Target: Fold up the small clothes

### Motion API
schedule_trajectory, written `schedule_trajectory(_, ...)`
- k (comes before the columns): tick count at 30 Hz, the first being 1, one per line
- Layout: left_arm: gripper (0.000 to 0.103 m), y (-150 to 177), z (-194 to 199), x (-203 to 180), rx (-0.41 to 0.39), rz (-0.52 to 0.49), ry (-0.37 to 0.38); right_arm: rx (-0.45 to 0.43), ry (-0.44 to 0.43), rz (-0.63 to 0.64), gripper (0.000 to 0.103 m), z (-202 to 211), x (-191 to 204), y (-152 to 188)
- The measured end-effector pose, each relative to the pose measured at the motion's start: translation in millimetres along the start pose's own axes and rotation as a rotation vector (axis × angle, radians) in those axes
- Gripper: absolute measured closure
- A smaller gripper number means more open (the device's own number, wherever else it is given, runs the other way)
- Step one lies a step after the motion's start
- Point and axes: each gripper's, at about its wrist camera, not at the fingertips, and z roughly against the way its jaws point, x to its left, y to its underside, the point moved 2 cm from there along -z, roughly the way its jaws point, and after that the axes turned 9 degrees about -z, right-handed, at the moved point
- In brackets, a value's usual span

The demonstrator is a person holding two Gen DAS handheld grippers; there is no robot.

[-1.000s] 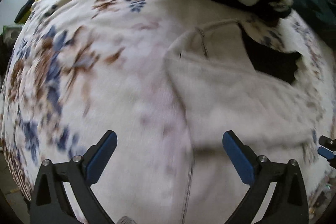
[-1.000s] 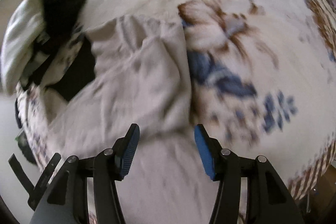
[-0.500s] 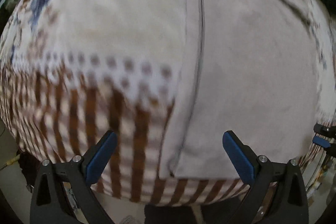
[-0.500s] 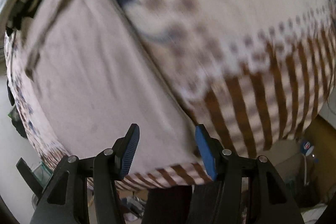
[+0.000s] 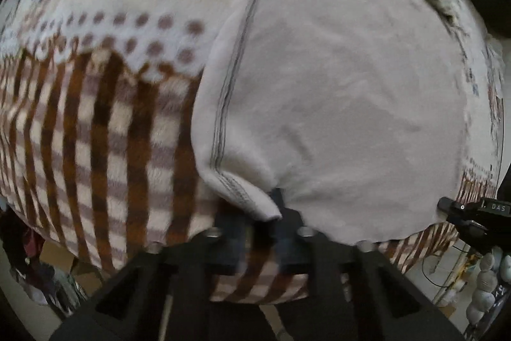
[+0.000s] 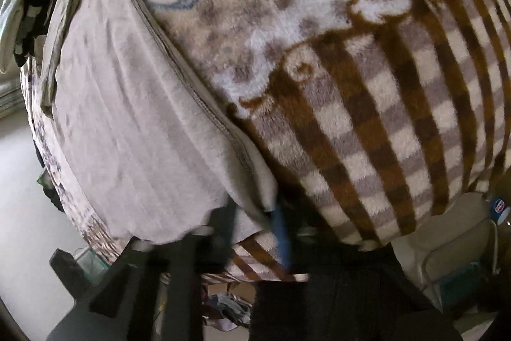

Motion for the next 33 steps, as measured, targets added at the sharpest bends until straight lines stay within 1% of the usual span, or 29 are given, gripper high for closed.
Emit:
schedule_trajectory(3, 0.098, -7.5, 17.9, -8.1, -0.067, -0.015, 0.003, -0.025, -0.012, 0.039, 0.094, 10.4, 10.8, 3.2)
schedule_trajectory(5, 0.098, -12.6, 30.7, -12.5, -0.087, 0.003, 0.012, -0.045, -0.022, 0.053, 0.095, 19.3, 14.3, 7.4)
schedule_trajectory(6, 0.098, -15.3, 37.2, -11.6, -0.099, 0.016, 0.019, -0.051, -0.033, 0.056, 0.095, 25.8, 14.6, 9.5)
schedule_trajectory(7, 0.098, -18.8, 51.6, -8.8, -0.118, 0.029, 0.031, -0.055, -0.044, 0.055, 0.095, 32.1, 19.8, 7.2)
schedule_trajectory(8, 0.098, -27.1, 61.3, -8.0, -0.133, 0.038, 0.037, -0.061, -0.057, 0.055, 0.095, 39.6, 23.5, 8.1)
schedule_trajectory(10, 0.098, -34.7, 79.7, -6.2, -0.184, 0.053, 0.051, -0.073, -0.083, 0.061, 0.096, 57.3, 26.1, 7.0)
schedule_trajectory(11, 0.098, -38.2, 82.7, -1.8, -0.203, 0.052, 0.047, -0.078, -0.094, 0.058, 0.096, 63.5, 30.9, 6.6)
schedule_trajectory(13, 0.098, -59.7, 97.0, 0.4, -0.243, 0.057, 0.06, -0.089, -0.126, 0.058, 0.096, 80.0, 37.2, 0.7)
schedule_trajectory(16, 0.098, -87.6, 109.3, -4.2, -0.284, 0.073, 0.083, -0.1, -0.165, 0.062, 0.096, 98.5, 52.4, -20.0)
schedule_trajectory(19, 0.098, -132.8, 105.6, -8.3, -0.316, 0.087, 0.093, -0.115, -0.186, 0.061, 0.096, 108.5, 79.8, -49.1)
schedule_trajectory(20, 0.098, -142.7, 103.4, -9.7, -0.324, 0.089, 0.091, -0.129, -0.184, 0.063, 0.096, 109.7, 88.1, -60.6)
schedule_trajectory(23, 0.098, -185.9, 78.3, -12.5, -0.326, 0.075, 0.073, -0.149, -0.188, 0.05, 0.096, 101.3, 119.7, -96.6)
schedule_trajectory(25, 0.098, -218.3, 60.4, -14.1, -0.285, 0.061, 0.081, -0.149, -0.182, 0.048, 0.096, 89.9, 141.9, -120.6)
schedule_trajectory(26, 0.096, -228.9, 54.6, -13.2, -0.279, 0.067, 0.09, -0.165, -0.165, 0.042, 0.096, 86.0, 151.2, -132.8)
schedule_trajectory(27, 0.095, -242.8, 46.4, -11.8, -0.267, 0.072, 0.12, -0.166, -0.165, 0.039, 0.096, 83.2, 159.7, -144.9)
schedule_trajectory(28, 0.095, -250.4, 41.1, -9.8, -0.246, 0.073, 0.14, -0.146, -0.183, 0.038, 0.096, 78.8, 168.9, -156.0)
schedule_trajectory(29, 0.093, -258.9, 35.7, -7.6, -0.224, 0.079, 0.153, -0.138, -0.19, 0.033, 0.094, 73.4, 180.9, -163.7)
schedule_trajectory(30, 0.086, -268.2, 31.3, -3.3, -0.216, 0.091, 0.172, -0.133, -0.207, 0.032, 0.094, 73.2, 188.7, -172.6)
schedule_trajectory(33, 0.073, -282.6, 33.5, 10.5, -0.235, 0.129, 0.205, -0.131, -0.289, 0.028, 0.093, 72.1, 209.1, -192.7)
